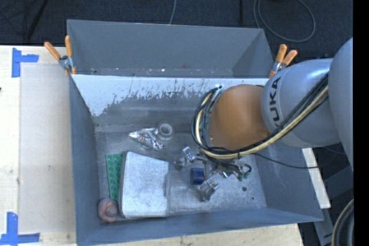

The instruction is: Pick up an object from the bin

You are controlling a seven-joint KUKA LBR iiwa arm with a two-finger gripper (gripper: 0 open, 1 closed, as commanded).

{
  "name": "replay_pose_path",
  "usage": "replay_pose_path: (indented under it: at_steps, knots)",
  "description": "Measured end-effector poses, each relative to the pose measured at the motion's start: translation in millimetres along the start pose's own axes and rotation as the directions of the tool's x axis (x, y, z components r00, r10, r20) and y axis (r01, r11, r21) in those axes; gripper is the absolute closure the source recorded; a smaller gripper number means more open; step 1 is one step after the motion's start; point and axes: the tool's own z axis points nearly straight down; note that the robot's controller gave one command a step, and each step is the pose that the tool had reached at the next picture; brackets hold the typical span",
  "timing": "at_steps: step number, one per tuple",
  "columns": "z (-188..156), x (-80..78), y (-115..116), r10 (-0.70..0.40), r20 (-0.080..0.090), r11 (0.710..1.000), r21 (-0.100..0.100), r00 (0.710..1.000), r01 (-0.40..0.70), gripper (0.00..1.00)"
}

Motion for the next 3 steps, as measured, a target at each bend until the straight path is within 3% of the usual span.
replay_pose_path:
  at_steps: [1, 2, 3]
  knots:
    - [-40.3, 52.6, 13.8, -0.138, -0.005, 0.990, -0.003, 0.990, 0.138, 0.00]
    - [-97.8, -8.9, 88.5, -0.005, 0.002, 1.000, -0.003, 1.000, 0.005, 0.00]
    - [-30.3, -55.3, 24.9, 0.038, -0.002, 0.999, 0.000, 0.999, -0.038, 0.00]
